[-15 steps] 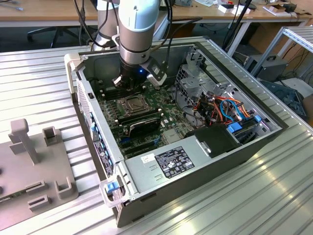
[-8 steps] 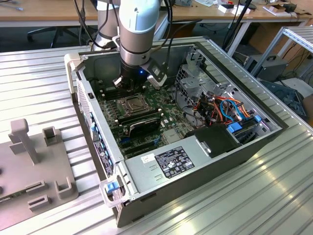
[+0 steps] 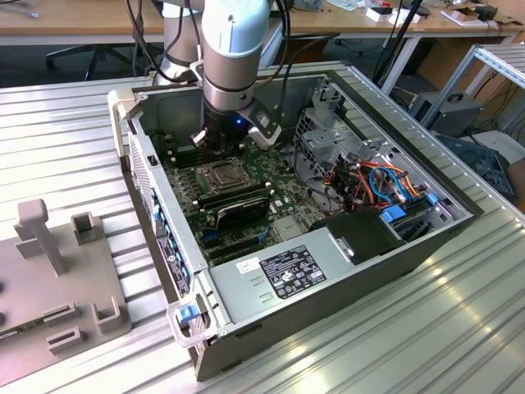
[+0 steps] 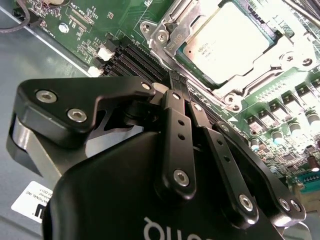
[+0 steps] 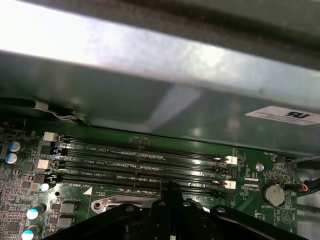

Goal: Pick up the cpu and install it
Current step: 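Install the first cpu locking lever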

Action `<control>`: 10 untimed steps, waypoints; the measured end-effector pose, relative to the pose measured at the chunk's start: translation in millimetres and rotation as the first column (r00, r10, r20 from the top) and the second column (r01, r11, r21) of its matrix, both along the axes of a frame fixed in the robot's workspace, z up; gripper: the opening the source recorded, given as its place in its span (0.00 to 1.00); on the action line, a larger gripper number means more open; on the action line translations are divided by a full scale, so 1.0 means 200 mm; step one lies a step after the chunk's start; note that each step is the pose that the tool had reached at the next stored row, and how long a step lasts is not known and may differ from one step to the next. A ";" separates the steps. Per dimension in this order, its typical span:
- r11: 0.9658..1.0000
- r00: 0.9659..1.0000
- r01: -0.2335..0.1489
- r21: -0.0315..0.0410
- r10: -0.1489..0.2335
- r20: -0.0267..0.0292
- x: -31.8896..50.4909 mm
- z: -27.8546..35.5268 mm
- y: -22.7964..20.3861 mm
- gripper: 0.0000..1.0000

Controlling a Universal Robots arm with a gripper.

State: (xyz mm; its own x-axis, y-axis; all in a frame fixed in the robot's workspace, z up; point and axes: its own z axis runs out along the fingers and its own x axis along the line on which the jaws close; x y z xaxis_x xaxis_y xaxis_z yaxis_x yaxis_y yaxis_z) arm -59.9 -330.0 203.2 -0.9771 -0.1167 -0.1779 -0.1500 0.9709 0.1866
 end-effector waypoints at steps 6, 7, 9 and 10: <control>1.000 1.000 0.000 0.000 0.000 0.000 0.005 -0.005 0.000 0.11; 1.000 1.000 0.000 0.000 0.000 0.000 0.006 -0.007 0.000 0.11; 1.000 1.000 0.000 0.000 0.000 0.000 0.010 -0.011 0.000 0.11; 1.000 1.000 0.000 0.000 0.000 0.000 0.011 -0.012 0.000 0.11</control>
